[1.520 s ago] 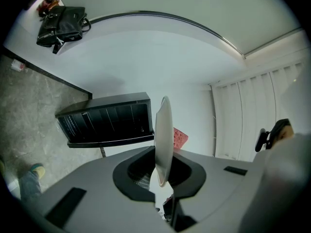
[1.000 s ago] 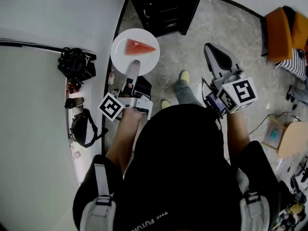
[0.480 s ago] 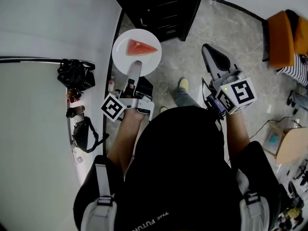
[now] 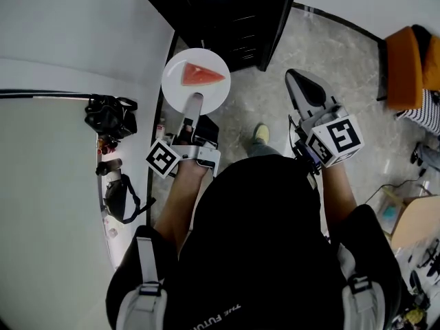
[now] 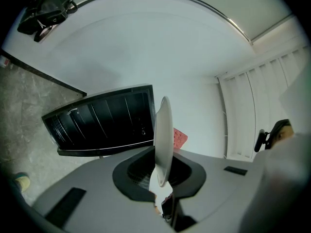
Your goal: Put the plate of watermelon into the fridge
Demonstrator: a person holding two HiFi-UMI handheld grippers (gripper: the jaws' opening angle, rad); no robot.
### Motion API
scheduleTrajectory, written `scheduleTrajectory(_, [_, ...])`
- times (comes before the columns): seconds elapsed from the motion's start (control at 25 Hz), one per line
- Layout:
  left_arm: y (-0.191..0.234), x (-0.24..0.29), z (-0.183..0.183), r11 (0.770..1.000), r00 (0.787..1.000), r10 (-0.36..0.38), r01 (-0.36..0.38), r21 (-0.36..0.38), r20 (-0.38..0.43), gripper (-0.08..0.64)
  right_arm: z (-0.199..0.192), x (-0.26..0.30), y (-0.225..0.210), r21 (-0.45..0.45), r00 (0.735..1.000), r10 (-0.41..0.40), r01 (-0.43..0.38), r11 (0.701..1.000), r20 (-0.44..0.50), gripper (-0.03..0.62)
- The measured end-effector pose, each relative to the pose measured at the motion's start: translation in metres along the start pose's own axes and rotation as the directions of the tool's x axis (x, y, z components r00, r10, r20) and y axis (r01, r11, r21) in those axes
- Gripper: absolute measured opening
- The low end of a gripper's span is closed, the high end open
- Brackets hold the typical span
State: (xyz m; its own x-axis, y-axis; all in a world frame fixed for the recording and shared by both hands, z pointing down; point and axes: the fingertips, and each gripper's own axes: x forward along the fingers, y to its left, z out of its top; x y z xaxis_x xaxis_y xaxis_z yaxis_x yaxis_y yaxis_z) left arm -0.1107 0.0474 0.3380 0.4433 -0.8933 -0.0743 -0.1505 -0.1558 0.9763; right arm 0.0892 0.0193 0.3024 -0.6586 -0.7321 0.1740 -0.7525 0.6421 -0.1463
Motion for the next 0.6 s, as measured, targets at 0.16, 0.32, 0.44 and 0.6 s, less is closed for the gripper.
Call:
scheduleTrajectory(0.16, [0.002, 0.033, -0.010, 1.000, 1.000, 0.020, -0.020, 0.005, 0.013, 0.031, 0.003, 0.006, -0.036, 0.009, 1.000, 0.019, -0.019, 1.000, -0.007, 0.009])
scheduleTrajectory(0.32, [0.000, 0.035, -0.011, 0.999, 0.999, 0.030, -0.031, 0.010, 0.029, 0.031, 0.006, 0.009, -0.039, 0.002, 0.999, 0.045, -0.045, 0.999, -0.011, 0.009])
scheduleTrajectory(0.44, [-0.001, 0.030, -0.008, 0.999, 0.999, 0.032, -0.033, 0.016, 0.039, 0.031, 0.009, 0.010, -0.034, -0.003, 0.998, 0.058, -0.058, 0.998, -0.007, 0.009])
scheduleTrajectory(0.6, [0.001, 0.034, -0.009, 0.999, 0.998, 0.035, -0.036, 0.019, 0.056, 0.031, 0.012, 0.014, -0.040, 0.000, 0.998, 0.062, -0.062, 0.998, 0.007, 0.009])
